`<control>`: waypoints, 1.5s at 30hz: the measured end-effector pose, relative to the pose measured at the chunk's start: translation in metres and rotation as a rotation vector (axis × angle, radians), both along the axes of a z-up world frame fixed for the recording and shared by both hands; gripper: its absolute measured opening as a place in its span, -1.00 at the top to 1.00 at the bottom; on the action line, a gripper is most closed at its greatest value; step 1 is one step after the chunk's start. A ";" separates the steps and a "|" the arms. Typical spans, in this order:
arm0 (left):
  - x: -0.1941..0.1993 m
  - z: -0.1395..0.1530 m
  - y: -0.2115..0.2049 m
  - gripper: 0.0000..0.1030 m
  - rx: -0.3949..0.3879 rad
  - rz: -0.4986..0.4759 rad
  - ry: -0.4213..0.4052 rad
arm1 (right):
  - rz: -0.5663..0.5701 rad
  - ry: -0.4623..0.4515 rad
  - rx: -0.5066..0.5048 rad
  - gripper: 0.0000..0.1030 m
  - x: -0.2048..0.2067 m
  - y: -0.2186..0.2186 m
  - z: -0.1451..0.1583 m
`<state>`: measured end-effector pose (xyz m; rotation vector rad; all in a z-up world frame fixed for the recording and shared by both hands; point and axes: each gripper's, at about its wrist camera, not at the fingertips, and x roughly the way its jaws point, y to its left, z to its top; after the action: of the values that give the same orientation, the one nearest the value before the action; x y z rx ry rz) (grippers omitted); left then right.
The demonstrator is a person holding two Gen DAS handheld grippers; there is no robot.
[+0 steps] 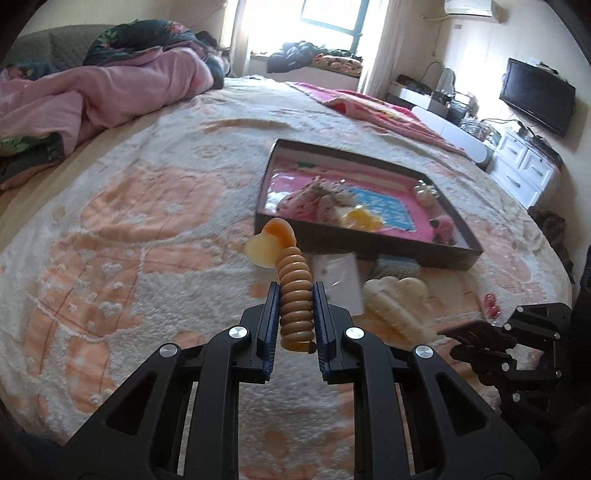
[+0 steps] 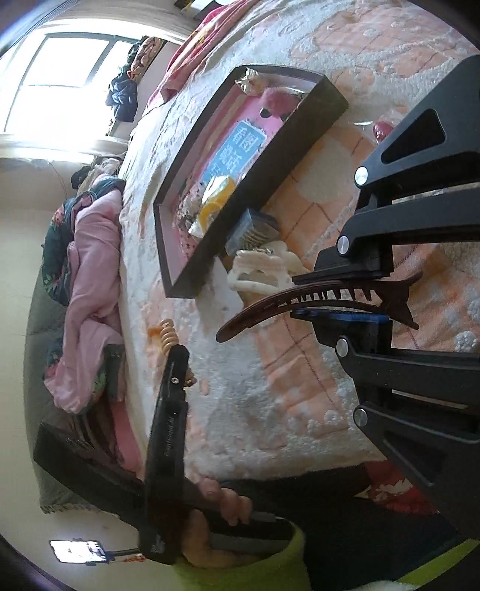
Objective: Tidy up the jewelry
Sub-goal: 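Carry the spiral hair tie and brown clip over the pink tray with both tools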
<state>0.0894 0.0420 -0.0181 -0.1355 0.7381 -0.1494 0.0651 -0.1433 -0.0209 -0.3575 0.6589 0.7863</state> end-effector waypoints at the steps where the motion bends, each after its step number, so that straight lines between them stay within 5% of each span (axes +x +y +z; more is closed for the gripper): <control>1: 0.000 0.002 -0.003 0.78 0.000 -0.007 -0.006 | -0.012 -0.004 0.005 0.76 0.001 -0.002 0.002; 23: 0.027 0.014 -0.058 0.78 0.005 -0.133 -0.057 | -0.319 0.004 0.074 0.76 0.046 -0.063 0.017; 45: 0.074 0.019 -0.117 0.78 0.012 -0.259 -0.083 | -0.478 0.019 0.108 0.76 0.074 -0.098 0.022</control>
<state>0.1632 -0.0748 0.0009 -0.0212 0.6712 -0.3951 0.1392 -0.2415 0.0012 -0.0852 0.6815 0.3669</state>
